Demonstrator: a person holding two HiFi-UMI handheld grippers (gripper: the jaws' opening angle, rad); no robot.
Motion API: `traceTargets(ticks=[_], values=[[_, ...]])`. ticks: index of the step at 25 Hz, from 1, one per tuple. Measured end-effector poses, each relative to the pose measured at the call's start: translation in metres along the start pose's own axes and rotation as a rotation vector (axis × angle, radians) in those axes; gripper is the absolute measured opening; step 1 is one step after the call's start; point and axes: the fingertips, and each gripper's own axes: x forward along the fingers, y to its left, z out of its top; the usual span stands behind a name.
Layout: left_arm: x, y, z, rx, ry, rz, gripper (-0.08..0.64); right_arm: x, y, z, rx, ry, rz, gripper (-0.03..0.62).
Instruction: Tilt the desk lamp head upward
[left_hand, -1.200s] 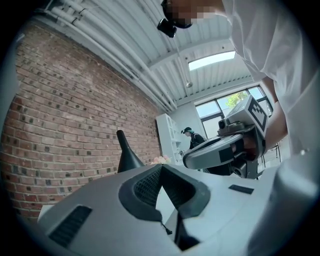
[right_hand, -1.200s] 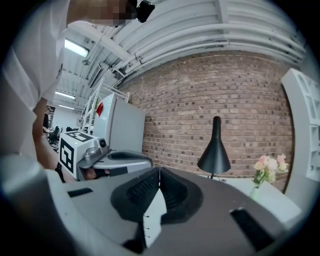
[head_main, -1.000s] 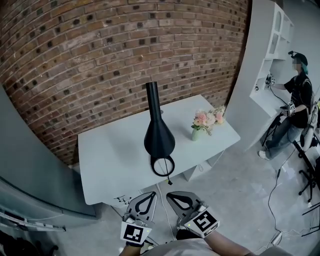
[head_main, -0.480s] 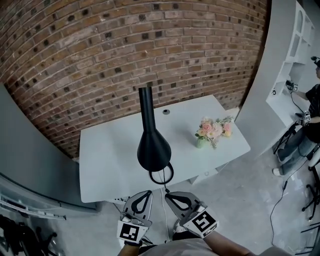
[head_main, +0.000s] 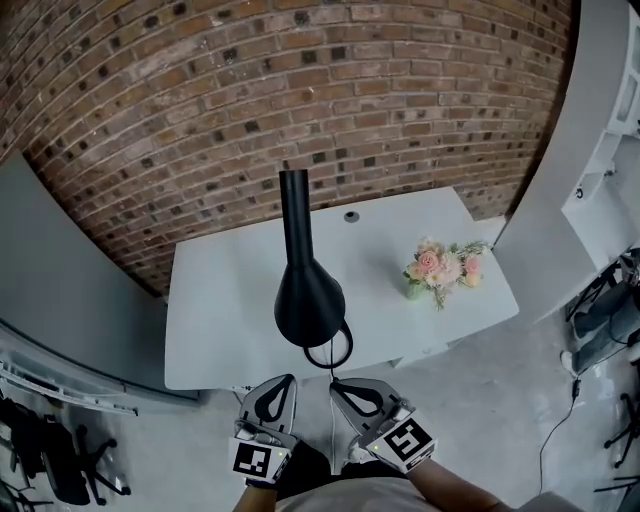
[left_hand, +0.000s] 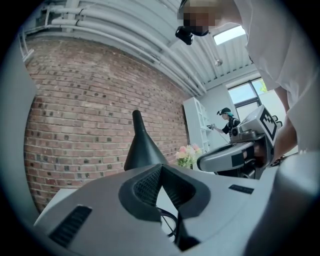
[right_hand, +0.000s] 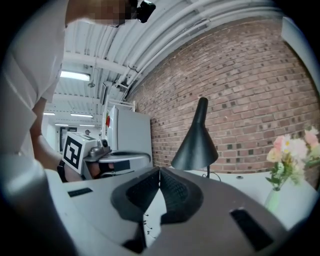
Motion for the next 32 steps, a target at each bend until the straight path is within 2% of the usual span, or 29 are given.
traceTargets(ticks=[6, 14, 24, 25, 26, 29, 32], values=[[0.018, 0.008, -0.004, -0.014, -0.01, -0.027, 0.008, 0.006, -0.02, 0.003, -0.002, 0.006, -0.047, 0.017], [0.041, 0.02, -0.012, -0.025, -0.008, -0.119, 0.008, 0.03, -0.043, 0.009, -0.021, 0.023, -0.11, 0.017], [0.052, 0.018, -0.038, -0.148, 0.005, -0.208, 0.011, 0.04, -0.062, 0.002, -0.018, 0.064, -0.159, 0.018], [0.053, 0.017, -0.037, -0.167, -0.002, -0.217, 0.037, 0.04, -0.062, 0.0, -0.018, 0.069, -0.16, 0.018], [0.054, 0.016, -0.037, -0.184, -0.013, -0.224, 0.099, 0.039, -0.062, -0.002, -0.017, 0.075, -0.16, 0.018], [0.056, 0.016, -0.04, -0.242, -0.04, -0.237, 0.104, 0.033, -0.064, -0.007, -0.023, 0.092, -0.161, 0.017], [0.059, 0.007, -0.049, -0.285, -0.028, -0.272, 0.112, 0.027, -0.065, -0.011, -0.032, 0.111, -0.166, 0.018]])
